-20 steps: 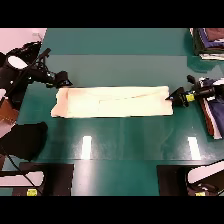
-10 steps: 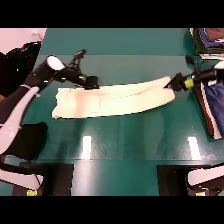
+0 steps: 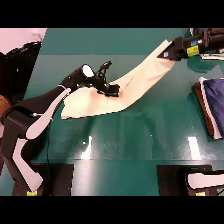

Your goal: Fold the shirts.

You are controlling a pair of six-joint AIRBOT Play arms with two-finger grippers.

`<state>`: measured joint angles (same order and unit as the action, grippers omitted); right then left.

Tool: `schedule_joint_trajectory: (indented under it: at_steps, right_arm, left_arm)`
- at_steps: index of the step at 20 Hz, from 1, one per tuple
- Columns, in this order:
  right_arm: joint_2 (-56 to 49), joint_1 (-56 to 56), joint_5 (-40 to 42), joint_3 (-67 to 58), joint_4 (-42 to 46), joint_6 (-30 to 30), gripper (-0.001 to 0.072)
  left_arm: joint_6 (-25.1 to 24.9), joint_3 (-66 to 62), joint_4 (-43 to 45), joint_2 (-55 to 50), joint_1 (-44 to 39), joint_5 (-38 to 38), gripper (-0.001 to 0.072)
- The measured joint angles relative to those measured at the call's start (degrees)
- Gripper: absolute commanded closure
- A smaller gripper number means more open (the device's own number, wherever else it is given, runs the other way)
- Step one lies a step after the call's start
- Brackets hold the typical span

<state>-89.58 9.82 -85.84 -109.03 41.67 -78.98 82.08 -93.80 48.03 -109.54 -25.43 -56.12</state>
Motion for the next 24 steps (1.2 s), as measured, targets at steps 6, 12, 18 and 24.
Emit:
schedule_joint_trajectory:
  at_steps: [6, 12, 18, 24]
  right_arm:
    - [-1.11, 6.69, 3.04, -2.89, 0.07, -0.09, 0.0700]
    - [-6.56, 18.43, 8.33, -3.34, -0.35, 4.44, 0.0699]
    - [-18.64, 33.79, 22.91, -7.63, -6.82, 12.74, 0.0142]
    - [-18.38, 32.28, 20.04, -2.23, -4.55, 13.88, 0.0159]
  left_arm:
    - [0.28, -4.07, 0.17, -0.83, 1.18, -1.05, 0.0684]
    - [1.29, -9.94, 9.35, 7.52, 13.49, -8.00, 0.0683]
    - [1.49, -12.20, 13.40, 18.56, 29.66, -11.82, 0.0683]
    - [1.40, -12.37, 13.84, 23.85, 35.91, -15.26, 0.0683]
